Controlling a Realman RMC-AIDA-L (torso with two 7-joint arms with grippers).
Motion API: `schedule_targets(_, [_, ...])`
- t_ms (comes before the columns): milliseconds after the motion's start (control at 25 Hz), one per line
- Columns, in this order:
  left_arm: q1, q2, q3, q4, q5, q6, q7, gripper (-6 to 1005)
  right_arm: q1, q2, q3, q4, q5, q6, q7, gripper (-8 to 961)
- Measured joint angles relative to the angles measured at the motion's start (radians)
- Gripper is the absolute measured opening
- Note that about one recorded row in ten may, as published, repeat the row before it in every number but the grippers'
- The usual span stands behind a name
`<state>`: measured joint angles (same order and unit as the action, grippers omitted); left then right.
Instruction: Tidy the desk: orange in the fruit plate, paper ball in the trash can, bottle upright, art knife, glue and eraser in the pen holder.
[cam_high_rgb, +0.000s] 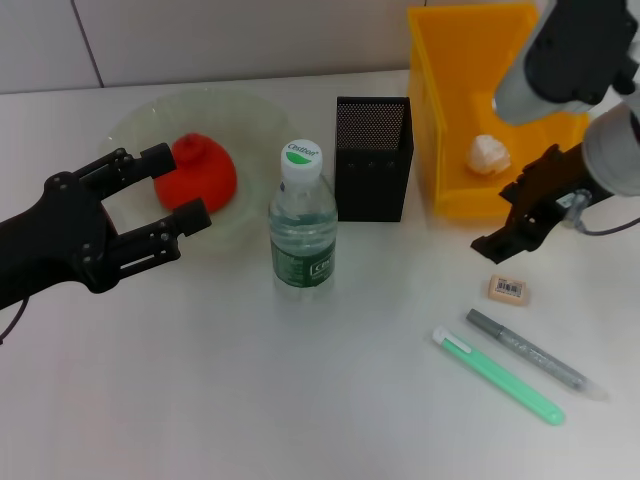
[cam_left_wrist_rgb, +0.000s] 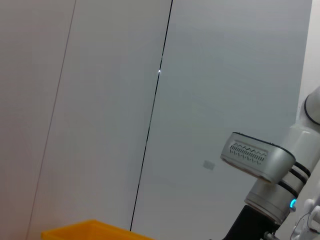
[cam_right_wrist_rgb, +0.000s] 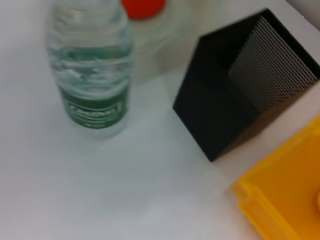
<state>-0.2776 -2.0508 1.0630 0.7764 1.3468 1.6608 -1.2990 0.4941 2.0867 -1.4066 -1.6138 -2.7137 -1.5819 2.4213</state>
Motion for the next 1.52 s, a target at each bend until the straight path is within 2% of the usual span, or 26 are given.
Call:
schedule_targets(600, [0.000,-0.002,-0.012,0.006,0.000,0.001,-0.003,785,0.010,0.001,-0.102,-0.015,0.014,-0.047,0.118,732])
schedule_targets(1000, [-0.003,-0.005,-0.012,0.009,0.000,0.008,-0.006,786,0.040,-0.002,-0.103,-0.034,0.101,-0.152,0.245,732])
schedule_targets(1520, [-0.001,-0.005,-0.012,0.011,0.000,0.028,0.001,786,0.045,-0.002,-0.107,0.039,0.102,-0.173,0.281,733])
